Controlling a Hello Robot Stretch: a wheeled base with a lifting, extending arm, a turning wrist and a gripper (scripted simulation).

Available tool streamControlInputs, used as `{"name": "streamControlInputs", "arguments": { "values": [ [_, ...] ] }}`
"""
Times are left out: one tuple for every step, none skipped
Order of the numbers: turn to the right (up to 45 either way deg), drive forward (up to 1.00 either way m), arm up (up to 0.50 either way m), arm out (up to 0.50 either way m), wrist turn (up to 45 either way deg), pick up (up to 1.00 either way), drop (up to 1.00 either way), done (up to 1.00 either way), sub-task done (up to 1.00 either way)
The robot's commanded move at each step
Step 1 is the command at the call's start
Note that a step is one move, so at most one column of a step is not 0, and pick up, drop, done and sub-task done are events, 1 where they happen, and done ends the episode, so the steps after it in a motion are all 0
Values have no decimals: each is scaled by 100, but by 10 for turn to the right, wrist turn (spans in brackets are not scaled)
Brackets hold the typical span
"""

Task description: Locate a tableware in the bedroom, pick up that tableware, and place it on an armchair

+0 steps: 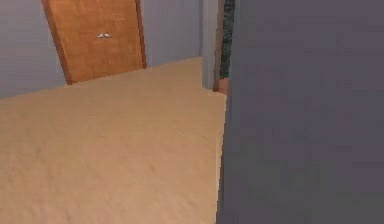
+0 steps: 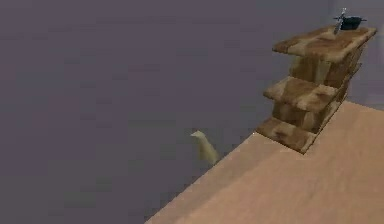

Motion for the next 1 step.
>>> {"name": "streamControlInputs", "arguments": {
  "values": [
    [0, 20, 0, 0, 0, 0, 0, 0, 0]
  ]
}}
